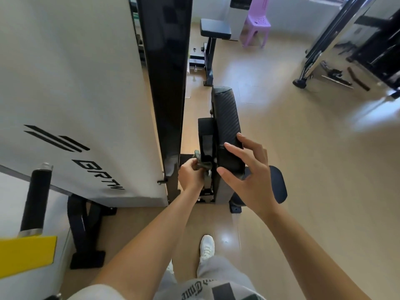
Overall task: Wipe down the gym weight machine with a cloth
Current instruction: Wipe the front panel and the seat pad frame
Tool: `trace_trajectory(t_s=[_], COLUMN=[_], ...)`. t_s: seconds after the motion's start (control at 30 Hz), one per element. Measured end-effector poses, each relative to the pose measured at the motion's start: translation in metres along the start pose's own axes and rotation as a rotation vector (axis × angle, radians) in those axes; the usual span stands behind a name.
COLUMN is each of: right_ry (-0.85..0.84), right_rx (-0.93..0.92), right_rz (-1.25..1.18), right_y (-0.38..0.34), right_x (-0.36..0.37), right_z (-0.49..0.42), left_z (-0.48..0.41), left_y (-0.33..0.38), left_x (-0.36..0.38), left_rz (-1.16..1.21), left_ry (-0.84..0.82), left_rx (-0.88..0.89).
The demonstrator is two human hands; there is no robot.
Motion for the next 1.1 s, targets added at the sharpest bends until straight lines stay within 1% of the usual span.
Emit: trace_trajectory(t_s=[0.1, 0.2, 0.3, 0.4, 0.53, 0.63, 0.73, 0.8, 0.97, 1.03, 1.1], right_ry=[-0.006, -0.006, -0.015, -0.016, -0.013, -0.011, -0.009, -0.007, 0.000, -0.002, 0.003], right_rx=[0.002, -0.011, -0.017, -0.020, -0.027, -0.031, -0.035, -0.025, -0.001, 0.002, -0.001], right_rz=[0.004, 0.001, 0.001, 0.008, 0.028, 0.021, 0.031, 0.039, 0.018, 0.024, 0.026], right_y=[0.001, 0.001, 0.001, 0.000, -0.002, -0.004, -0.005, -0.005, -0.009, -0.010, -0.010], right_x=[0.000, 0.000, -0.001, -0.002, -0.003, -0.002, -0.001, 0.000, 0.003, 0.005, 0.009], right_z=[0.000, -0.001, -0.002, -0.002, -0.004, -0.005, -0.006, -0.006, -0.011, -0.016, -0.020], left_z=[0.000, 0.009, 0.025, 0.039, 0.045, 0.043, 0.039, 0.032, 0.020, 0.019, 0.019], left_y=[-0.007, 0.002, 0.023, 0.042, 0.058, 0.060, 0.052, 0.039, -0.003, -0.013, -0.020], left_x=[0.004, -0.001, -0.011, -0.021, -0.027, -0.030, -0.031, -0.031, -0.024, -0.027, -0.031], left_rz=[0.104, 0.247, 0.370, 0.414, 0.413, 0.360, 0.281, 0.168, -0.205, -0.311, -0.382], left_ry=[-0.012, 0.028, 0.107, 0.187, 0.200, 0.196, 0.224, 0.238, 0.176, 0.220, 0.298], left_rx=[-0.005, 0.042, 0.158, 0.274, 0.414, 0.467, 0.473, 0.435, 0.418, 0.435, 0.490])
Point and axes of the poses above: each hand's wrist, its own z-axis away from the middle knuckle, its own x-axis out of the palm, y = z × x, the point moved 3 cm from there along -z, towards the middle knuckle, and after that the axes turned 8 degrees about -z, right-handed, at the moved point
